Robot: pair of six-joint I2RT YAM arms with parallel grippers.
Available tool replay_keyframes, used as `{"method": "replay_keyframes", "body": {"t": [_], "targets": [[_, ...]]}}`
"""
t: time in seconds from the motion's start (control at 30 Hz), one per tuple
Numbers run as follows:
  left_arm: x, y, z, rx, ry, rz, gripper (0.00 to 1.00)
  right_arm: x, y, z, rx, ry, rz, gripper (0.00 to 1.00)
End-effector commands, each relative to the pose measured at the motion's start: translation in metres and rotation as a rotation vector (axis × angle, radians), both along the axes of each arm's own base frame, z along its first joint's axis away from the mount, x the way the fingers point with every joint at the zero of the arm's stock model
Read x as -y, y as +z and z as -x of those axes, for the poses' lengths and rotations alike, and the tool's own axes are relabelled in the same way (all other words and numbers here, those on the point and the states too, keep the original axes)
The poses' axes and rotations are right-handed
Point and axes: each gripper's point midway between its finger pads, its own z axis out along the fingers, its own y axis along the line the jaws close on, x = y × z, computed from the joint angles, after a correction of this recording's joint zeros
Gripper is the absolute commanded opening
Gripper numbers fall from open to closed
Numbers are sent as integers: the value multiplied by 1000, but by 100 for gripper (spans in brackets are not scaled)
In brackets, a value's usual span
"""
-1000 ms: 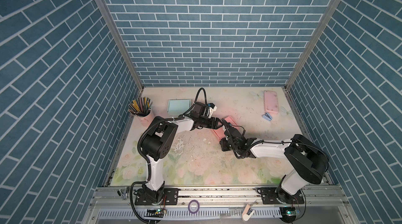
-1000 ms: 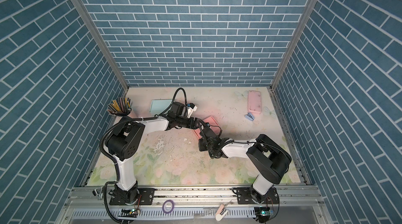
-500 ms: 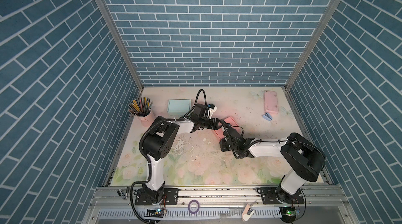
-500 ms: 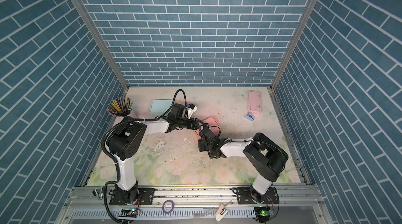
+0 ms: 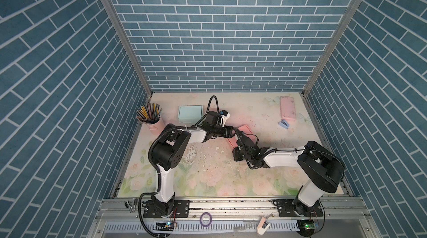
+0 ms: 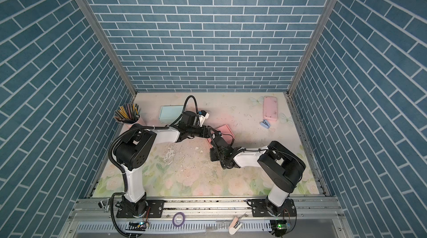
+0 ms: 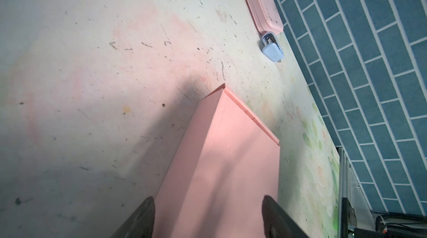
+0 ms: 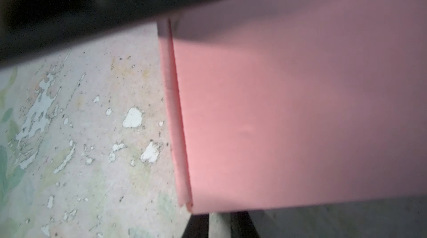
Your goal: Fold the paper box
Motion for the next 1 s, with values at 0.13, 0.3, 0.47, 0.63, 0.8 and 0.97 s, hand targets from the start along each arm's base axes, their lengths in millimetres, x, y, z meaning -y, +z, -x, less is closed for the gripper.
{"method": "replay_keyframes", "body": {"t": [0.13,0.3,0.47,0.63,0.8,0.97], "targets": [[-17,11,-5,-44,-21,-79,83,38,30,21,66,-59,-56,20],[0,25,-13,-35,-44,-44,84,92,30,14,48,-189,-32,18],[31,29,-16,-10,-80,-46,83,125,29,-10,24,-270,-48,13],[54,25,-29,1,-96,-44,83,131,22,-28,4,-289,-49,9],[68,12,-41,-16,-104,-70,83,137,11,-41,13,-321,-7,7],[83,1,-38,-36,-137,-79,83,131,5,-50,11,-303,-7,7]]}}
